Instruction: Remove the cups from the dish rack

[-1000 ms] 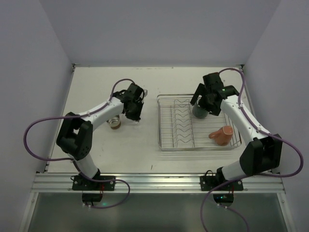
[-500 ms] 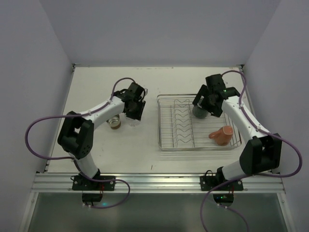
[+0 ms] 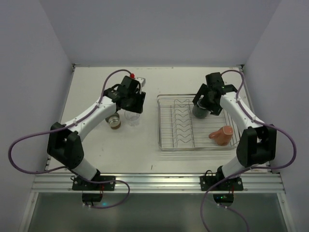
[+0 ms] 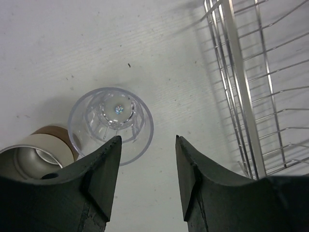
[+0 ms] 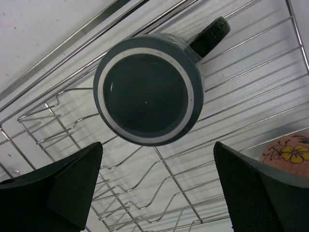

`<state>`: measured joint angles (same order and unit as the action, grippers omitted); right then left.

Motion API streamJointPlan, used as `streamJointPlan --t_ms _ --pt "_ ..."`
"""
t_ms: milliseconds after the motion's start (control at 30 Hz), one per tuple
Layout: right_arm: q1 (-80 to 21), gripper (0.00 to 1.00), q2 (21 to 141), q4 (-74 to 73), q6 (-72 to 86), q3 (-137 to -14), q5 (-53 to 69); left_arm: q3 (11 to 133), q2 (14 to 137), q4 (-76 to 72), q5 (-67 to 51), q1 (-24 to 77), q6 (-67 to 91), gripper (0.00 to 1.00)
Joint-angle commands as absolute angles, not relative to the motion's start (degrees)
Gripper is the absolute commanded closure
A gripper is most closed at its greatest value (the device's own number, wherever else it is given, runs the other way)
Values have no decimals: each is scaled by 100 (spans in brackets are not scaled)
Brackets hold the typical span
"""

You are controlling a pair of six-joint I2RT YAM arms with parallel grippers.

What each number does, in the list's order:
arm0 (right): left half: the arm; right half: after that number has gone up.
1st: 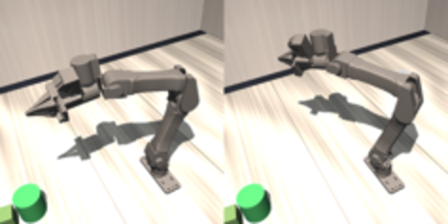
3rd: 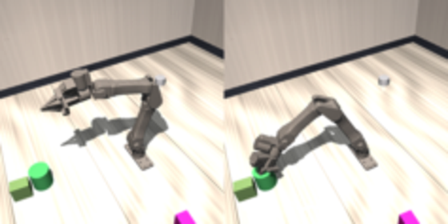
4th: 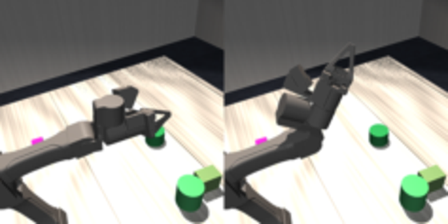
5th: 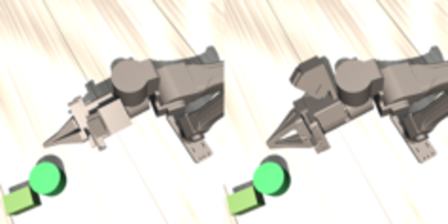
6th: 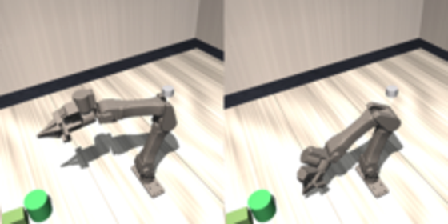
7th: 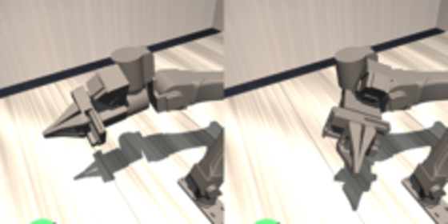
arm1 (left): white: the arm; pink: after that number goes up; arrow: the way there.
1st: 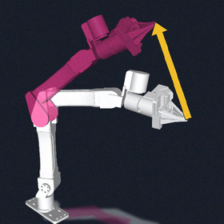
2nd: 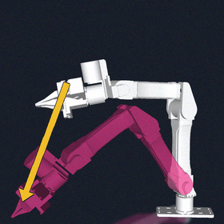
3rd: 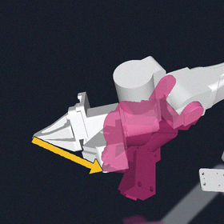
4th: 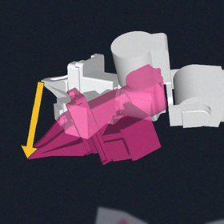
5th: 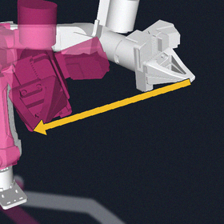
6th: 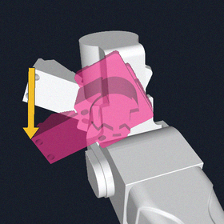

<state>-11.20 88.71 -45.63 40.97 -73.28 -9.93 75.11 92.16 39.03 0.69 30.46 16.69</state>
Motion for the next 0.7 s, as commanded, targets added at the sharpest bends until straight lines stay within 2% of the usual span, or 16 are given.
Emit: streamJointPlan --t_ms 0,667 --pt "-1055 1 9166 -4351 4008 -7760 -861 7918 8772 4016 26 3076 1512 47" --pt "-870 1 10098 -4377 3885 -8411 -1019 7919 8315 4043 -431 3067 1354 46"
